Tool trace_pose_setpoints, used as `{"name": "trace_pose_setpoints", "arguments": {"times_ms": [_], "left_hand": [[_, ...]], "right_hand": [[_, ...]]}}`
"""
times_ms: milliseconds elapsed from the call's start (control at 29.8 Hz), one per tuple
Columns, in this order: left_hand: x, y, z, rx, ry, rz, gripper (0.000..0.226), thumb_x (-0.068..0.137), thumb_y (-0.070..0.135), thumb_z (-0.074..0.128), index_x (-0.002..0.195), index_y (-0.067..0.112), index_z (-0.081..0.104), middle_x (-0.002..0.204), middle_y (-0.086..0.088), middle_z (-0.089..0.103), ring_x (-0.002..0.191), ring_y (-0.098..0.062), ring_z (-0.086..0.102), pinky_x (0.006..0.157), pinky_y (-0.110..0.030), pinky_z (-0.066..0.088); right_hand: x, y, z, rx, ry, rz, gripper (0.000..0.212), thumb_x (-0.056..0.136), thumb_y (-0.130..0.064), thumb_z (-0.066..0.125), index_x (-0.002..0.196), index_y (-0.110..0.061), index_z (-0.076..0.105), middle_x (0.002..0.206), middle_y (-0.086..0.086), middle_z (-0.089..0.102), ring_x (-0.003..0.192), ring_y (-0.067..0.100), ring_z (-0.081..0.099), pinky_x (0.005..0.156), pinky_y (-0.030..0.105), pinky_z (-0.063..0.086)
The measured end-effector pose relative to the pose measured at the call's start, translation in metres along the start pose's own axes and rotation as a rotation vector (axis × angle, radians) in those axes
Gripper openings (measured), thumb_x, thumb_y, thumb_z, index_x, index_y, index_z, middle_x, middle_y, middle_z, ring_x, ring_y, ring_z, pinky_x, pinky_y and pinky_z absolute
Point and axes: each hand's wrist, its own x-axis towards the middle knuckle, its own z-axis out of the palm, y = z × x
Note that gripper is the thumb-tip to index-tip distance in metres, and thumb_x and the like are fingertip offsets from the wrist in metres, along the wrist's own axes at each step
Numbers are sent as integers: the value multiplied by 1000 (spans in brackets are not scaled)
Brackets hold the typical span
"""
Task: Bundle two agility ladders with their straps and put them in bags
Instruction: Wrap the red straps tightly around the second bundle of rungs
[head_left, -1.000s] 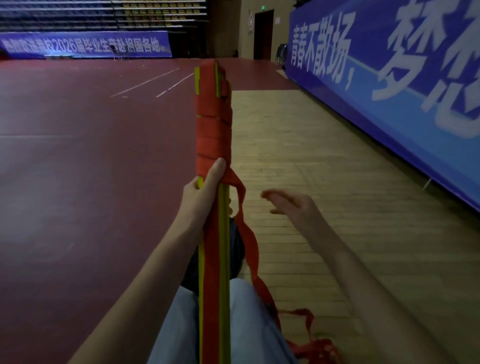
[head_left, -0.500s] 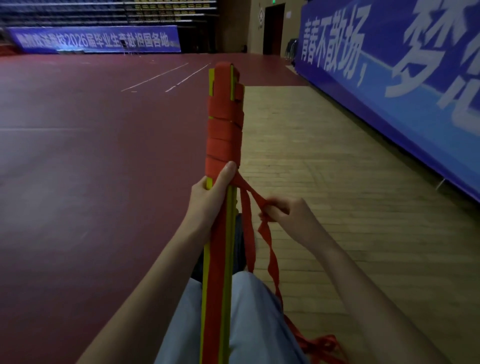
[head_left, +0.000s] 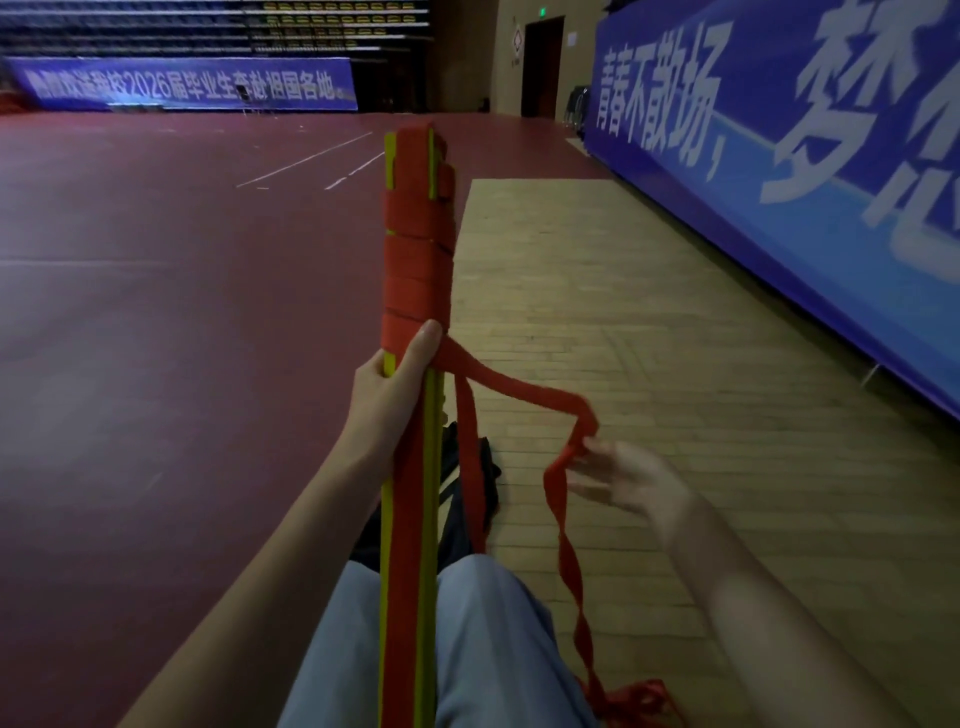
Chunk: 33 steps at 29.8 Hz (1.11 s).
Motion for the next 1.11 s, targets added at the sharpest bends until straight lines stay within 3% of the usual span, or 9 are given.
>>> {"name": "trace_pose_setpoints", "arguments": {"times_ms": [101,202,302,370,638,739,874,1008,1109], "left_hand": [[5,-20,-2,-11,57,-48,35,83,48,59,74,14,54,62,-6,55,53,-19,56,50,-27,49],[7,-33,-7,-2,75,-65,36,83,47,59,75,13,55,63,-7,56,56,-21,56,57,-32,48],[9,-32,-16,-25,128,-70,34,85,46,59,75,14,54,63,-7,57,53,-19,56,52,-29,47],[15,-22,-25,-51,149,-48,35,84,48,58,76,14,54,65,-7,57,54,-18,56,53,-28,47],[21,-8,-36,-56,173,9,36,84,49,58,72,16,53,49,4,58,42,-10,56,49,-25,50],[18,-16,-41,-57,177,-3,36,85,50,57,73,16,53,45,7,57,41,-9,57,45,-22,49],[12,-23,-43,-60,177,-13,34,86,48,55,76,15,53,44,6,57,40,-9,57,42,-21,49],[9,-31,-36,-64,179,-55,33,86,46,56,74,15,52,54,-1,58,46,-14,58,48,-25,49],[6,-40,-27,-54,139,-102,31,86,45,57,75,16,53,58,-2,57,47,-12,58,46,-24,47]], "right_hand": [[-9,-48,-17,311,-66,-97,44,97,-14,37,64,-10,65,53,3,67,50,14,64,49,32,53],[-23,-103,-23,585,-47,-415,46,98,-11,31,64,-11,62,53,1,61,54,12,59,66,32,53],[-16,-89,-39,-384,264,-717,23,97,-6,37,96,-4,60,72,4,55,61,12,51,55,13,44],[1,-54,-56,-884,290,-775,23,96,-9,44,111,-2,61,85,12,62,74,16,53,57,18,34],[40,12,-59,-1202,179,-558,33,89,-3,49,118,-9,63,109,15,67,100,28,62,81,28,44],[45,29,-60,-1105,272,-428,29,88,-4,50,110,-9,68,99,13,70,90,25,63,70,26,43],[54,51,-69,-633,432,-110,21,89,-6,51,95,4,69,68,10,67,62,21,58,52,23,39],[45,23,-50,245,91,134,28,98,-5,31,81,-2,53,36,5,55,27,16,52,41,31,47],[-3,-70,-27,349,-265,-164,23,85,-13,41,63,-12,49,38,-7,44,25,2,35,31,12,30]]}}
